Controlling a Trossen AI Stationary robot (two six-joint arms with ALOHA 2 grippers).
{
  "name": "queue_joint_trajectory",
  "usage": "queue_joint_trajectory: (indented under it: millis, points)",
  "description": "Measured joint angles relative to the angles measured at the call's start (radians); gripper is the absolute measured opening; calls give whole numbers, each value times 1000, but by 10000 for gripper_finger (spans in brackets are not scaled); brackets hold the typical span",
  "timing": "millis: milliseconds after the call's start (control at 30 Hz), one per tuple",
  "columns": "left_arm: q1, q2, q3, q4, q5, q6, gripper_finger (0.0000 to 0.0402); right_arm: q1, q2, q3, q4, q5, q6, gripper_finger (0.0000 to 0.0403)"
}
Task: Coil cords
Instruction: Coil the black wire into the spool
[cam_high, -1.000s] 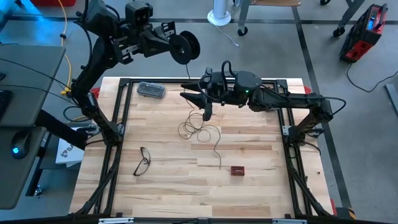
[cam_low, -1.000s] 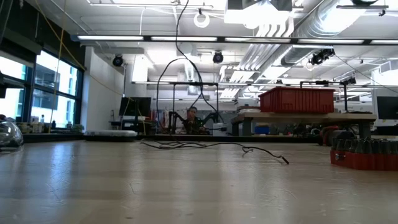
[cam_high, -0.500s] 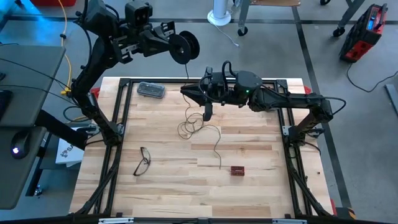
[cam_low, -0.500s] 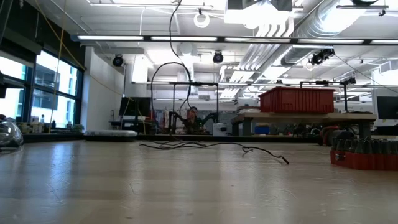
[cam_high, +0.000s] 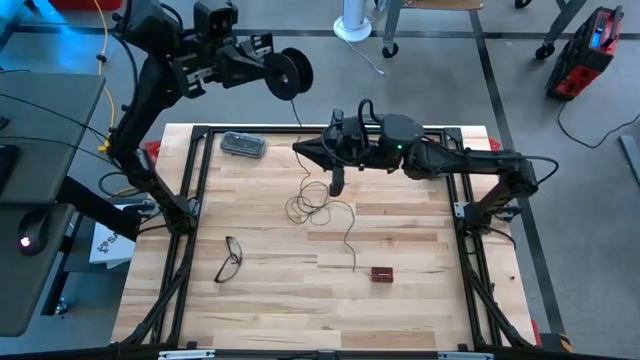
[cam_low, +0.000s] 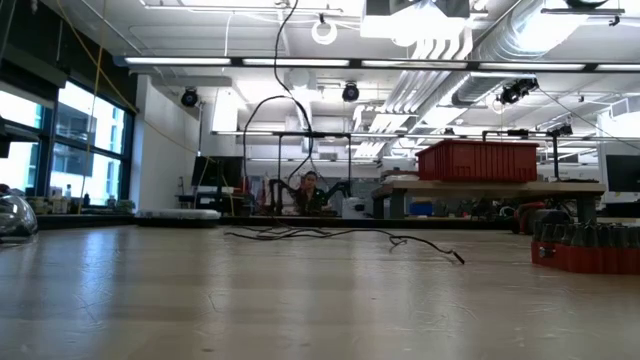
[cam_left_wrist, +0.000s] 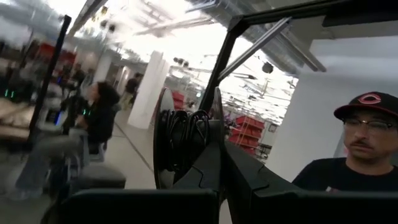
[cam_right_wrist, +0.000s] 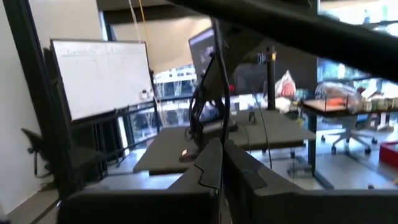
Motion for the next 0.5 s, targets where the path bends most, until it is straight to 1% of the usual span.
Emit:
queue_joint_trajectory:
  millis: [133, 233, 500]
  points:
    - [29, -15, 0, -154, 14, 30, 0, 23, -43, 0, -119, -5, 3, 1]
    - [60, -32, -1, -264, -1, 74, 0, 43, -81, 0, -204, -6, 4, 0]
    - [85, -51, 0, -459, -11, 106, 0, 80, -182, 1, -380, 3, 4, 0]
